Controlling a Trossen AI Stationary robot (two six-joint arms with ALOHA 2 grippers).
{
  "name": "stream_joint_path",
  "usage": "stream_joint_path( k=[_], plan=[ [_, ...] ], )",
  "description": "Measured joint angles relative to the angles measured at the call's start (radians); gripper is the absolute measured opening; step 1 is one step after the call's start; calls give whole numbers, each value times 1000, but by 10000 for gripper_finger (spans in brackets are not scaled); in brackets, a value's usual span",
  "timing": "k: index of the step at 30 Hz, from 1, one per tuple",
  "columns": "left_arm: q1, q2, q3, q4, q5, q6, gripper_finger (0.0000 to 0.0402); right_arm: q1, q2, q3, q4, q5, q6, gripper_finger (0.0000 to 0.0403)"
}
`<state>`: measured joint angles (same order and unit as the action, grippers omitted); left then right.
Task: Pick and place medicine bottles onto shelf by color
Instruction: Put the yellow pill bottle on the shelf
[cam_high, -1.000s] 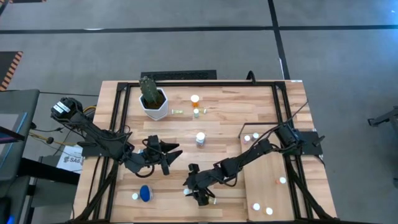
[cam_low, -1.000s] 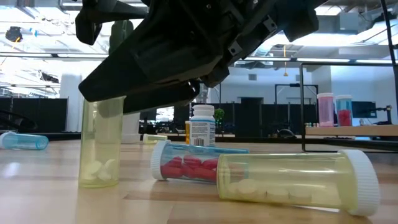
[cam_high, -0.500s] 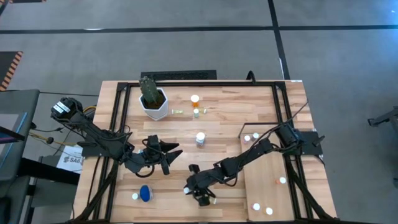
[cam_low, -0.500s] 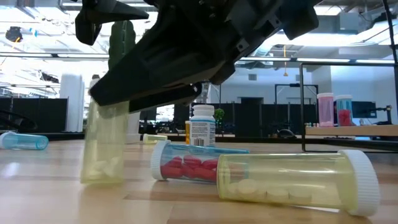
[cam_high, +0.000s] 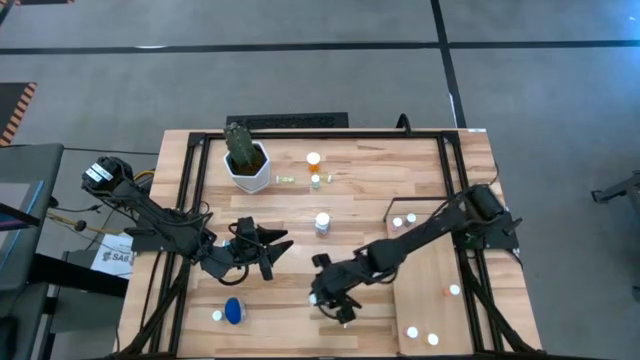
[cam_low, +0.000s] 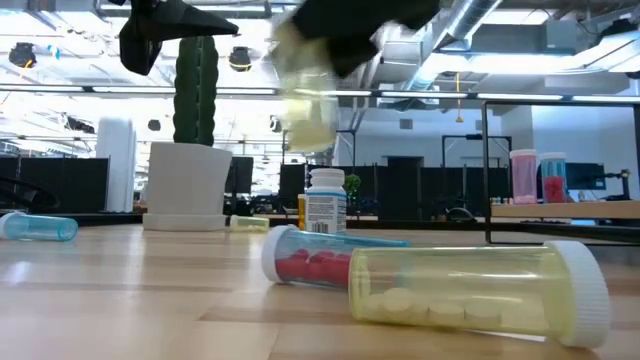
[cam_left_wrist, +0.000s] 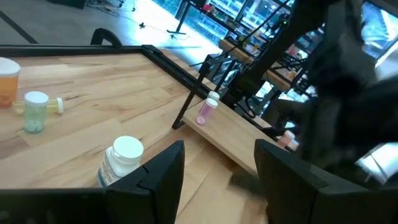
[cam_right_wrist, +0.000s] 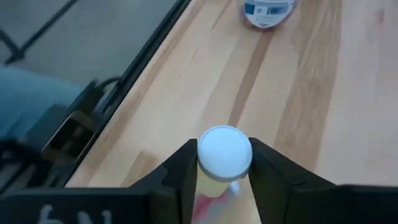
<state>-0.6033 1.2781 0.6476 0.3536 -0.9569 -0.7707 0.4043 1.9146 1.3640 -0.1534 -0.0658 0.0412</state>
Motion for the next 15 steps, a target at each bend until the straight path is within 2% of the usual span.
stream_joint_path(
  k=[5, 8, 11, 15],
  plan=[
    [0, 0, 0, -1, -4, -1, 183, 22, -159, 0, -208, -1, -75, 132],
    [0, 0, 0, -1, -20, -2, 183, 36, -248, -19, -332, -37, -97, 134],
    [0, 0, 0, -1, -25, -4, 183, 56, -351, -101, -394, -77, -91, 140],
    [0, 0, 0, -1, -34, -12, 183, 100, -517, -281, -383, -91, -1, 141]
  ],
)
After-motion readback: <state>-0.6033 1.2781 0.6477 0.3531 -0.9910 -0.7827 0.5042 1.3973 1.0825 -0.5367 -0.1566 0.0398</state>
